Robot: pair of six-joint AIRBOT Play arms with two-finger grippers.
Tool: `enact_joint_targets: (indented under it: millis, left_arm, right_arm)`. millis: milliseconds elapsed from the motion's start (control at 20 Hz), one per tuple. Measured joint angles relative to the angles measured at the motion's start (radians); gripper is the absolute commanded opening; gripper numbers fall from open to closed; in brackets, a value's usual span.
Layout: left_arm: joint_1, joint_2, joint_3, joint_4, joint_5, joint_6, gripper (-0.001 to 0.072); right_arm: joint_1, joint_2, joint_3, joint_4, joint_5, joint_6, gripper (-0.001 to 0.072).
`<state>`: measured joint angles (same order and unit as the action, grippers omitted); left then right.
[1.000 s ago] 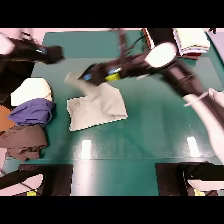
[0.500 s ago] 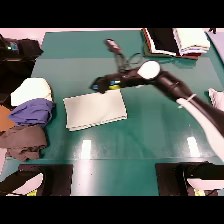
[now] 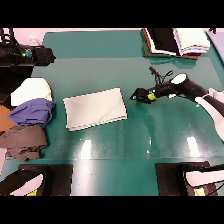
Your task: Fold the shirts.
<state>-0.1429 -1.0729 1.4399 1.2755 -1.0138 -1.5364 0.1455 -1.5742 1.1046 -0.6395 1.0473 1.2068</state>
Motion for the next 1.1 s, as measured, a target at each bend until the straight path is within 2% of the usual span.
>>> enact_joint_targets:
  millis: [150, 250, 300, 400, 600, 750, 900, 1100]
  left_arm:
    - [-0.002, 0.000, -0.002, -0.002, 0.006, 0.000, 0.0024]
    - [-0.003, 0.000, -0.002, -0.010, 0.008, 0.000, 0.0024]
    - [-0.003, 0.000, -0.003, -0.016, 0.008, 0.000, 0.0023]
    - [-0.003, 0.000, -0.003, -0.038, 0.008, 0.000, 0.0023]
    - [-0.021, 0.000, -0.012, -0.093, 0.010, 0.000, 0.0023]
    - [-0.095, 0.000, -0.029, -0.106, 0.013, 0.000, 0.0023]
    - [-0.188, 0.000, -0.036, -0.108, 0.034, 0.000, 0.0023]
    - [-0.259, 0.000, -0.040, -0.111, 0.066, 0.000, 0.0023]
  right_arm:
    - [0.053, -0.096, 0.041, 0.074, 0.019, -0.023, 0.0621]
    - [0.108, -0.158, 0.101, 0.101, 0.019, -0.031, 0.0463]
    - [0.137, -0.190, 0.136, 0.103, 0.019, -0.033, 0.0351]
    - [0.188, -0.244, 0.205, 0.103, -0.002, -0.037, 0.0016]
    - [0.228, -0.282, 0.320, 0.105, -0.022, -0.060, 0.0014]
    - [0.179, -0.219, 0.352, 0.045, -0.034, -0.066, 0.0014]
    - [0.060, -0.093, 0.317, -0.053, -0.030, -0.059, 0.0014]
    - [-0.213, 0.118, 0.202, -0.178, -0.023, -0.041, 0.0014]
